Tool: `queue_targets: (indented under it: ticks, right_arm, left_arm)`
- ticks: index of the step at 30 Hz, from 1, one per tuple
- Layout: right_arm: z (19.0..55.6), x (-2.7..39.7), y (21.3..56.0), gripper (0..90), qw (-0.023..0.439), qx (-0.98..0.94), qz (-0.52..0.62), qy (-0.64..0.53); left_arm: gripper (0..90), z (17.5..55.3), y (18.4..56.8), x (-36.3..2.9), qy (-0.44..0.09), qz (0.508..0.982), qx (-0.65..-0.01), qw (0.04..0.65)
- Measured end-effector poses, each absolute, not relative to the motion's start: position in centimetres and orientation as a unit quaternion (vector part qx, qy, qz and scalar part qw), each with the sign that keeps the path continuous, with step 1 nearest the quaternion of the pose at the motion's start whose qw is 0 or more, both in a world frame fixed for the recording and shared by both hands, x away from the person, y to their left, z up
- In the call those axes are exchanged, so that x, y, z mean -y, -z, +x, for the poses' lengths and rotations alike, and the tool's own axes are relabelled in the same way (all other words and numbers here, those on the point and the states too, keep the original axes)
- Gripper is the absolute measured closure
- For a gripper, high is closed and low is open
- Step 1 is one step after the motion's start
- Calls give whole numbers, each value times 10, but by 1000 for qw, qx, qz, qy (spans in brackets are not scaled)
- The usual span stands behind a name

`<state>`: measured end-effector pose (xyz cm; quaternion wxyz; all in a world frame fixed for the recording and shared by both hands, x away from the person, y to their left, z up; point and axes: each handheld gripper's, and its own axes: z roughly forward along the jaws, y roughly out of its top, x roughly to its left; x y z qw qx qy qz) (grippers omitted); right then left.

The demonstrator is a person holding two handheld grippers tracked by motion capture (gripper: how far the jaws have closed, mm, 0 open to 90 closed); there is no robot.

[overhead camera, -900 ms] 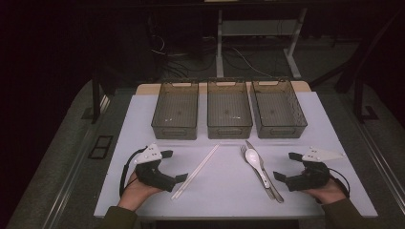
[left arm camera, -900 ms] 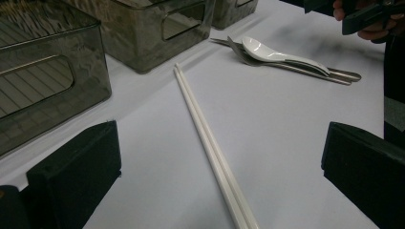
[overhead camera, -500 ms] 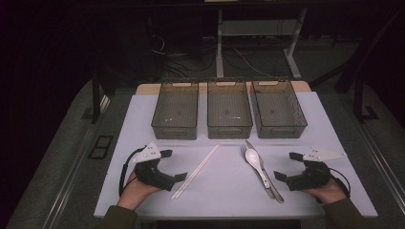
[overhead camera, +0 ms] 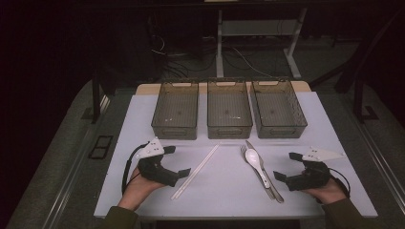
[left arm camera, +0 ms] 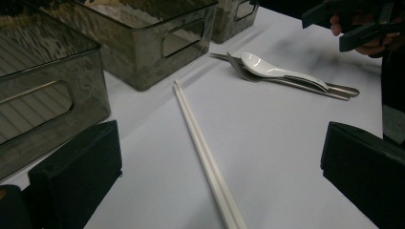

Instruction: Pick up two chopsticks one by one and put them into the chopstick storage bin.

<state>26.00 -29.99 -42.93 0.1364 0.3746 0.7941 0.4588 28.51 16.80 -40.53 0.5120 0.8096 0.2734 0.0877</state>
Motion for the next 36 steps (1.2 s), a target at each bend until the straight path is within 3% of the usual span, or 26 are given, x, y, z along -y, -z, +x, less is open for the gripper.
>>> queue_targets:
  ticks: [7,15,36]
  right_arm:
    - [261,300,430,33,136,-794,375,-459]
    - [261,299,430,33,137,-796,374,-457]
    - [261,299,430,33,139,-797,372,-455]
  left_arm:
    - [3,288,406,-158,-84,814,-269,508]
    - [74,292,410,-150,-79,818,-272,501]
    - [524,292,423,-146,-56,834,-289,468]
